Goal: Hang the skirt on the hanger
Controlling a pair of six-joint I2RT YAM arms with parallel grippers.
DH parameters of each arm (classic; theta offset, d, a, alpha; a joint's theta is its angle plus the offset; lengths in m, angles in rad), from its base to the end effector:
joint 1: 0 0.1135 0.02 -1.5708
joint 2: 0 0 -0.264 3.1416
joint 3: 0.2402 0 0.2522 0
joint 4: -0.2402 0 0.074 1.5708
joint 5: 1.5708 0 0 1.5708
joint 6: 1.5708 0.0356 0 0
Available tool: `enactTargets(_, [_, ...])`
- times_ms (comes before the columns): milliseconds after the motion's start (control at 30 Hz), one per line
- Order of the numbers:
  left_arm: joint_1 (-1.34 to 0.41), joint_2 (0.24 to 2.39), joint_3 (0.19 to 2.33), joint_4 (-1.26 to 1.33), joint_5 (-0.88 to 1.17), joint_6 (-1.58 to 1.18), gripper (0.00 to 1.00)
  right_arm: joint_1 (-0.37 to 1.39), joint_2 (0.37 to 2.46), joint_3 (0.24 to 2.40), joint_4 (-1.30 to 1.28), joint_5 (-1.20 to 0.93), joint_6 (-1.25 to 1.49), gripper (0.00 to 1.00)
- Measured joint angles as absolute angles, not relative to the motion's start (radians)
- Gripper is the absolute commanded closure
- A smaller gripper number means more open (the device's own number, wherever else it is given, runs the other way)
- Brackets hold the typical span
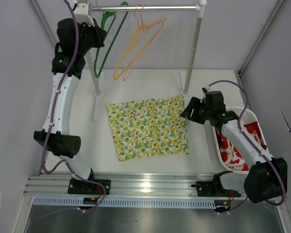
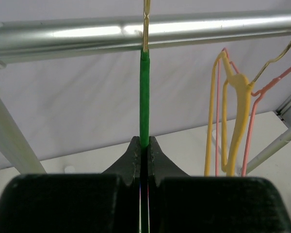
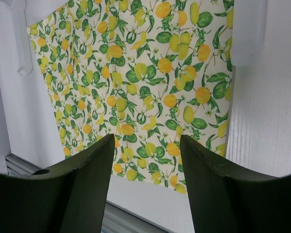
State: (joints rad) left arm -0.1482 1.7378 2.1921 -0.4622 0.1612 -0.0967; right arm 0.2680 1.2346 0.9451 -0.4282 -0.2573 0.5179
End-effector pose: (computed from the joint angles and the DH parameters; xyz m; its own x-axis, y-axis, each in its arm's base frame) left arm 0.3619 -0.0598 0.5344 -0.0372 -0.0908 -0.9952 0.3023 0.9482 -0.0978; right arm 0.2546 0.0793 0.2790 -0.7693 0.2852 -0.5717 -0.0692 0.8524 0.5183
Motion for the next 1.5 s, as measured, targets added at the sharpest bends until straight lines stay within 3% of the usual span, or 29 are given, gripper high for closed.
enactTargets(500, [-0.148, 1.518, 1.912, -0.529, 0.091, -0.098, 1.00, 0.267, 1.239, 0.972, -0.430, -0.265, 0.499, 0.38])
enactTargets(933, [-0.160, 1.120, 1.318, -0.502, -0.003, -0.187, 1.00, 0.266, 1.230, 0.972, -0.443, -0.266, 0.495, 0.38])
enactTargets(1233, [-0.289, 0.820, 0.918, -0.520, -0.041, -0.292, 1.00, 0.266, 1.216, 0.969, -0.456, -0.265, 0.480, 0.38])
enactTargets(1500, [-0.452, 0.603, 0.713, -0.416, 0.123, -0.363, 1.00, 0.266, 1.184, 0.963, -0.467, -0.258, 0.470, 0.38])
